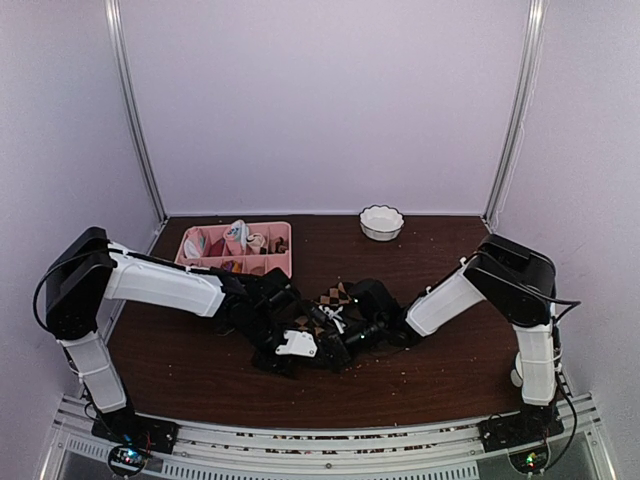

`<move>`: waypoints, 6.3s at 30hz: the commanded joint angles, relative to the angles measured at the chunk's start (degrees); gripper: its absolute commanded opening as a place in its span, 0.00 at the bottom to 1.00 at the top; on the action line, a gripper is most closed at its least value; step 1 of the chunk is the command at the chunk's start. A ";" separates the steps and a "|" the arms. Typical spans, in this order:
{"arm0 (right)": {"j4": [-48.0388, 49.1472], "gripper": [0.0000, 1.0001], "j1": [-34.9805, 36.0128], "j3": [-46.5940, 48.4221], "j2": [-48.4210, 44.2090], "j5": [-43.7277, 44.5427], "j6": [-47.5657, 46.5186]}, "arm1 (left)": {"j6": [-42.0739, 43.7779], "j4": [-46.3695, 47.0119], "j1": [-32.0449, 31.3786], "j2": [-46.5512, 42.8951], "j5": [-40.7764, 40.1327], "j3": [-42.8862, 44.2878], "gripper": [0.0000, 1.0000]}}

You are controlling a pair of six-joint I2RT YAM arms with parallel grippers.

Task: Roll the socks
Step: Roll the sock at the center of the board.

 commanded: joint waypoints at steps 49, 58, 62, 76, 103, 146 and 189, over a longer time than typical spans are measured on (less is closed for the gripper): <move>6.92 1.00 -7.89 -33.69 -34.39 53.90 14.89 | -5.02 -24.99 12.61 19.51 24.45 20.39 0.00; 21.39 1.00 5.25 -35.87 -30.50 44.44 -17.30 | -4.36 -31.46 13.60 24.85 28.77 24.85 0.00; 20.98 0.94 12.10 -33.49 -28.70 44.77 -29.73 | -3.49 -33.98 13.58 26.53 29.85 26.29 0.00; 7.17 0.57 16.96 -14.69 -15.24 44.97 -48.45 | -2.33 -35.70 13.45 27.12 30.01 27.20 0.00; -8.96 0.00 13.09 -6.86 -9.13 30.14 -42.00 | -3.33 -28.99 13.50 18.42 21.03 23.26 0.98; -22.32 0.00 0.19 -5.10 0.09 7.37 -5.54 | -8.94 -6.33 19.16 -14.90 3.01 7.31 0.72; -4.08 0.40 -2.04 -16.50 -4.11 8.44 -2.88 | -6.91 -15.72 2.23 16.27 7.36 15.94 0.03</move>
